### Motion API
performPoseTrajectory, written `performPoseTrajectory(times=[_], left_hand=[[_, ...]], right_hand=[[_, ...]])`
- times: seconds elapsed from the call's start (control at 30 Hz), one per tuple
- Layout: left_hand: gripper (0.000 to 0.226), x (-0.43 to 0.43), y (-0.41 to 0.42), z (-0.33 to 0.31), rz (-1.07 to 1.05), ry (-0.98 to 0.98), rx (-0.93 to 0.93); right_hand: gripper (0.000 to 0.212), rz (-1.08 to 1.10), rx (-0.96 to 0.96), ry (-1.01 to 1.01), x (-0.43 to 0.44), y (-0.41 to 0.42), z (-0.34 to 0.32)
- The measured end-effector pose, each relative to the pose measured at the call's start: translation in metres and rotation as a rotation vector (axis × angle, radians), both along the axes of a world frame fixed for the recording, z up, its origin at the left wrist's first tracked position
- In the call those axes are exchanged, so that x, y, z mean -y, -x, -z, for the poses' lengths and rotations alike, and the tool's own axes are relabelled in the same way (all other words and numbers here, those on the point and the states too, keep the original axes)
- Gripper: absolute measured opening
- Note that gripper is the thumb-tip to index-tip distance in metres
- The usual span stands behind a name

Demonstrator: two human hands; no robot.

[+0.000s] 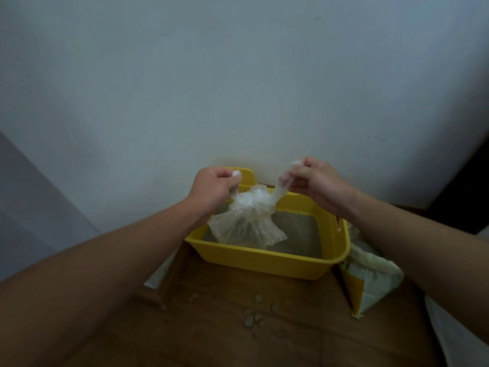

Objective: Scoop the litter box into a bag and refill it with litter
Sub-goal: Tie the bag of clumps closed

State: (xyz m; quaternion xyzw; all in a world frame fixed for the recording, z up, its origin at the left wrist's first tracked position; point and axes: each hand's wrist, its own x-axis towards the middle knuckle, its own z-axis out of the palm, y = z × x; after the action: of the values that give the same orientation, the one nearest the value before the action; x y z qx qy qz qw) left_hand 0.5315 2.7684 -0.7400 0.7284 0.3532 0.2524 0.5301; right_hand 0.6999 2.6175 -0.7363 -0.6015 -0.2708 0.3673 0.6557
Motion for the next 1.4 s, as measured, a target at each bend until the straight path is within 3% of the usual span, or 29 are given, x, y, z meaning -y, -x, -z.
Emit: performPoseTrajectory(times=[0.1,0.3,0.43,0.6,0.77,0.9,1.0,1.13,1.27,1.4], left_hand=[[0.006,0.015,-0.002,-0.009,0.066,0.068,0.051],[0.036,0.036,-0.003,-0.017,0.196,0.093,0.079],[0.04,0.04,-0.003,-0.014,0.287,0.002,0.104],[0.048,0.041,-0.002,-0.009,0.358,-0.086,0.118],[0.051,0.043,-0.003,-0.007,0.262,-0.291,0.071],[0.095,0.046,0.007,0.0,0.263,-0.346,-0.123],[0.114,0.048,0.011,0.012,0.301,-0.329,-0.233],[0.115,0.05,0.008,0.028,0.342,-0.22,-0.229],[0.093,0.057,-0.001,0.027,0.401,-0.149,-0.151],[0.09,0.071,-0.011,0.001,0.417,-0.159,-0.067]], right_hand=[[0.024,-0.011,0.06,-0.02,-0.004,0.014,-0.006],[0.038,-0.051,0.18,0.049,-0.008,0.034,-0.017],[0.032,-0.063,0.278,0.11,-0.004,0.043,-0.025],[0.041,0.015,0.551,0.214,-0.003,0.048,-0.024],[0.029,0.15,0.667,0.234,-0.009,0.046,-0.028],[0.026,0.218,0.678,0.231,-0.011,0.043,-0.037],[0.026,0.235,0.719,0.22,-0.01,0.046,-0.04],[0.029,0.231,0.764,0.209,-0.006,0.054,-0.039],[0.031,0.213,0.787,0.257,-0.005,0.058,-0.05],[0.032,0.155,0.789,0.335,-0.004,0.062,-0.079]])
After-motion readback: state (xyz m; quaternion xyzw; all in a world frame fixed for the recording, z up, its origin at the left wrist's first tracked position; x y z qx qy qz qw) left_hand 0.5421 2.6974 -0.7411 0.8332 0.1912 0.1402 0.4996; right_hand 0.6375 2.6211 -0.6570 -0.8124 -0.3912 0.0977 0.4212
